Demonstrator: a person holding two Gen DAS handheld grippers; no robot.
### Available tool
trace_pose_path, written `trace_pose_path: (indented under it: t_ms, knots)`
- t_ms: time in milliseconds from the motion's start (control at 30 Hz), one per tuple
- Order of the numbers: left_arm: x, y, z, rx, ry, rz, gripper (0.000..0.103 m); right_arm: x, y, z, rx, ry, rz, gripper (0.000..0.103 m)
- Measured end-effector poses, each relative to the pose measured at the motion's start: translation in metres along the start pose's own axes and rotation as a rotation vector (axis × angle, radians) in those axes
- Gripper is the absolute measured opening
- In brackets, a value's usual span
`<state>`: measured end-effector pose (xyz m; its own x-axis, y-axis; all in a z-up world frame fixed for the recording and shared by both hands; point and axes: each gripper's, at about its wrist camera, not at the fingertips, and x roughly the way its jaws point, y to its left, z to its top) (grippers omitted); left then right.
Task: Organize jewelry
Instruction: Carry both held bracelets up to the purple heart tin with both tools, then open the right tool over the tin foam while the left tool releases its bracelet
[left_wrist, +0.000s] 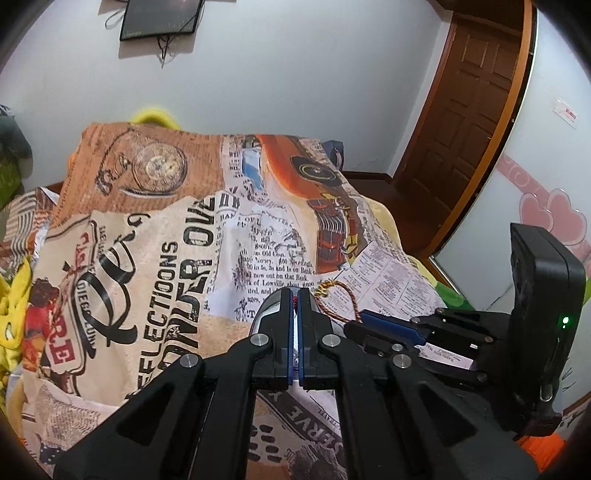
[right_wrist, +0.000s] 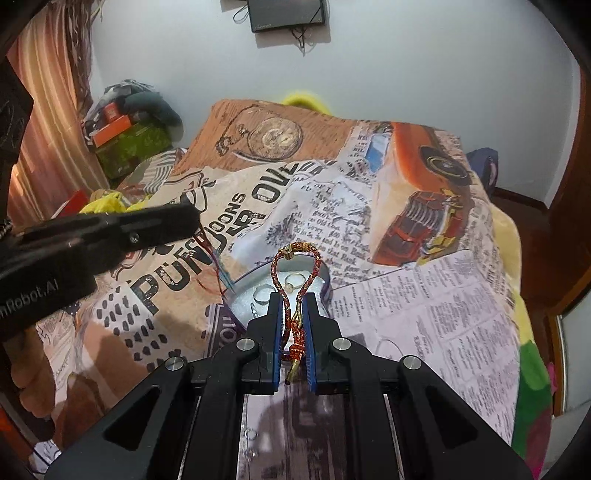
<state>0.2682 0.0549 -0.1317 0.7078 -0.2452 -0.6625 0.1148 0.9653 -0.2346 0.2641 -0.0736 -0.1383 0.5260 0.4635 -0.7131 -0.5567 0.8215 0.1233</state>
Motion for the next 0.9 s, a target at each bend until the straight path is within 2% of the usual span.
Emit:
trace_pose_path:
  t_ms: [300,533,900]
  knots:
    - [0.035,0.017,-0.007,-0.036,0.075,-0.032,0.000,0.029,-0.004,0.004,-0.001,0.067,0.017,0.009]
    - [0.050,0.022,-0.019,-0.039,0.134,-0.028,0.000,0.041,-0.002,0.002,-0.021,0.110,0.028,0.009]
    - [0.047,0.022,-0.022,-0.022,0.131,0.012,0.000,0.046,0.002,0.000,-0.044,0.144,0.014,0.011]
